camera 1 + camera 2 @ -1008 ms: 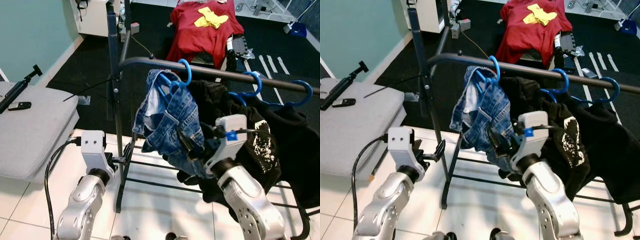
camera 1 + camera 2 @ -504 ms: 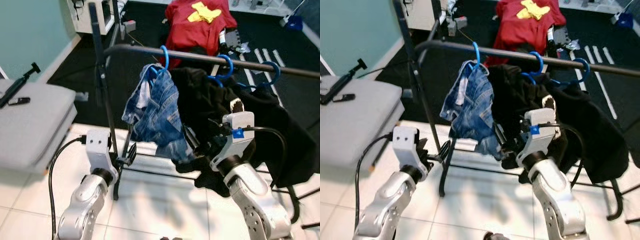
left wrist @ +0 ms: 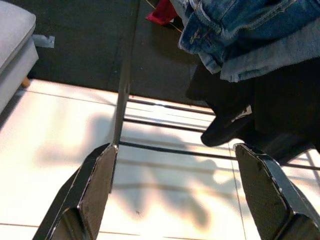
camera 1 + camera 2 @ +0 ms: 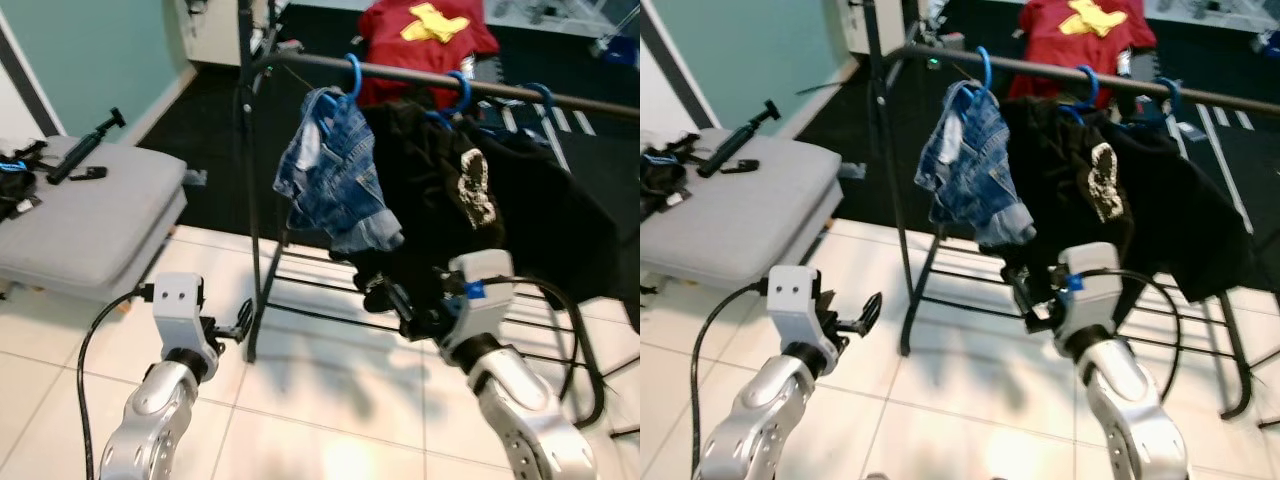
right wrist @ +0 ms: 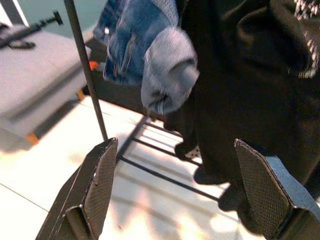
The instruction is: Hang hanger
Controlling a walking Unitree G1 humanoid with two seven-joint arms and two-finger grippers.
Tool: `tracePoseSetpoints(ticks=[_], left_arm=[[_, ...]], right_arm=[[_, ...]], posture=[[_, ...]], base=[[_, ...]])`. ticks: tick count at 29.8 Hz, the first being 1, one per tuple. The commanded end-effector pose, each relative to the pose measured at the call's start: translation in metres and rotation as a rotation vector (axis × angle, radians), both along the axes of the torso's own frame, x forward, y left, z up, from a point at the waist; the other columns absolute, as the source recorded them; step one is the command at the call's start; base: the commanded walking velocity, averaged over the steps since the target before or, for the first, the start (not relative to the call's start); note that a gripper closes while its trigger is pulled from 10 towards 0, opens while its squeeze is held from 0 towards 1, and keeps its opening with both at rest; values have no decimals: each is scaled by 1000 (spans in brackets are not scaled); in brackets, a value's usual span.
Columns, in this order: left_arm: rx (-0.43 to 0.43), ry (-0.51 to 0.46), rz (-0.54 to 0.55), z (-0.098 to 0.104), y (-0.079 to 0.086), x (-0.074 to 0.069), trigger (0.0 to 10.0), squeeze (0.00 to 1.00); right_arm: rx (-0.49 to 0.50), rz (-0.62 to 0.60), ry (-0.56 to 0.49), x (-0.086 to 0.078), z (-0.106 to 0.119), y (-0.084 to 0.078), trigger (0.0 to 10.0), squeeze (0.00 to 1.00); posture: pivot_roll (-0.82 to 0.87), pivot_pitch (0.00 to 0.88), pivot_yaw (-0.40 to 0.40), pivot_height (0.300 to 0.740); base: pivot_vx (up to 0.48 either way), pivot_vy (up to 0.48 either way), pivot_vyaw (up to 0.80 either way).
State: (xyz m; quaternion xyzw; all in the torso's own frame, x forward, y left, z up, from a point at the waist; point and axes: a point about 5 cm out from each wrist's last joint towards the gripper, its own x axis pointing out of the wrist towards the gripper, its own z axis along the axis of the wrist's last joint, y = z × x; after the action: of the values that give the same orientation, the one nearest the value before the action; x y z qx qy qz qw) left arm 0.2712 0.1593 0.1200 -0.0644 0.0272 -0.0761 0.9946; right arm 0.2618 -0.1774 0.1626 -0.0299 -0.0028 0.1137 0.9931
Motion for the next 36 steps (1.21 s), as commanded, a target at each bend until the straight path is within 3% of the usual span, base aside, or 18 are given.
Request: tracePoseSetpoints(ticks=[1,7,9,11,14,17,22,28,36], left_arm=[[45,72,52,-19,16,-6,10000,0],[63,96,74,-27,22,-8,10000,0],[86,147,120,-45,36,-16,10000,0],[86,147,120,-45,36,-16,10000,0],[115,209,179,-67,50,-32,10000,0],[134,221,195,-72,52,-37,10000,0],[123,211,214,-71,52,-40,10000,0],[100,166,222,-61,50,-43,10000,0],[83,125,219,-56,47,-41,10000,0]], right_arm=[[-1,-31,52,-3,-18,-8,10000,0],[-6,-79,89,-6,-31,-20,10000,0],[-20,-153,182,-16,-61,-39,10000,0],[-20,-153,182,-16,-61,-39,10000,0],[-23,-229,293,-36,-92,-56,10000,0],[-16,-239,306,-42,-96,-59,10000,0],[-56,-255,311,-48,-99,-60,10000,0],[-32,-237,280,-50,-91,-55,10000,0],[-20,-196,238,-44,-85,-39,10000,0]], posture=[[-7,191,-67,740],[-5,191,-64,740],[0,191,-58,740],[0,191,-58,740],[9,194,-56,740],[9,193,-57,740],[10,192,-56,740],[20,191,-57,740],[25,190,-61,740]], base=[[-330,0,0],[-328,0,0],[-317,0,0],[-311,0,0],[0,0,0],[0,0,0],[0,0,0],[0,0,0],[0,0,0]])
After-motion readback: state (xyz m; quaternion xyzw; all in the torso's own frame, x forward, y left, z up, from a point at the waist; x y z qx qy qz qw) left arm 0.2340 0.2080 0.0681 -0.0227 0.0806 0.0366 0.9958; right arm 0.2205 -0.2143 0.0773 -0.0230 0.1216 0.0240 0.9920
